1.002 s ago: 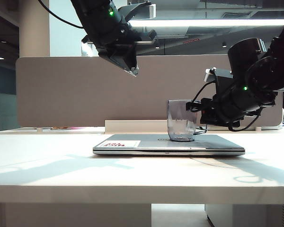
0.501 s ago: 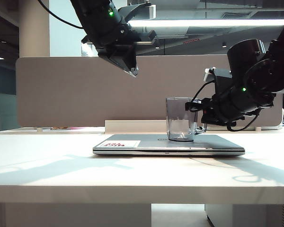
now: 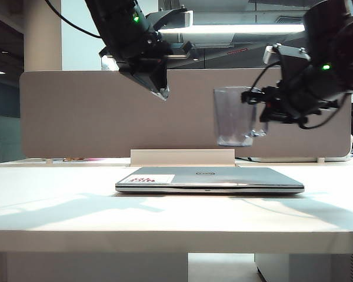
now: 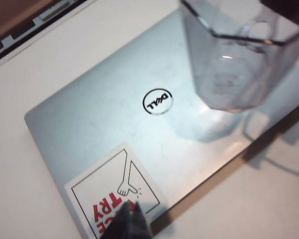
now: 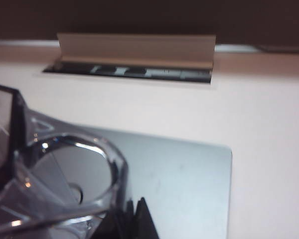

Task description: Pick up the water cup and place it on the side of the laptop close to you.

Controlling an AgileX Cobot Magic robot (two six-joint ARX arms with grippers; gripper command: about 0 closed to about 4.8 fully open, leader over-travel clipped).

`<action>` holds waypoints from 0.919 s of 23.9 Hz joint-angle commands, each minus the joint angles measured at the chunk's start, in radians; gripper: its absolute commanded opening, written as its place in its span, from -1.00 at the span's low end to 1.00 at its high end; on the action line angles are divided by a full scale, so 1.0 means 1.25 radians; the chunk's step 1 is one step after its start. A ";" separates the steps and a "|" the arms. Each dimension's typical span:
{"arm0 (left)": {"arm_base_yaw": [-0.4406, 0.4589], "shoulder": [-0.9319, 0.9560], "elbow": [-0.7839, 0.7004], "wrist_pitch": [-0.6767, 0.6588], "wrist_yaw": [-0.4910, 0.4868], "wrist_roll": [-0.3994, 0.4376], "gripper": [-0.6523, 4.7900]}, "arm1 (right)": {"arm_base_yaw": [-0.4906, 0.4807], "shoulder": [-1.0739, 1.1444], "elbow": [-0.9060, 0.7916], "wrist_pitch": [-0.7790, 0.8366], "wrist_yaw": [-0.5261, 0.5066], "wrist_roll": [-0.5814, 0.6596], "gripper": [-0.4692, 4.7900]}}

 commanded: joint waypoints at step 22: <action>-0.002 -0.067 0.003 -0.089 0.001 0.000 -0.78 | 0.166 -0.156 -0.324 0.088 0.092 0.055 -0.83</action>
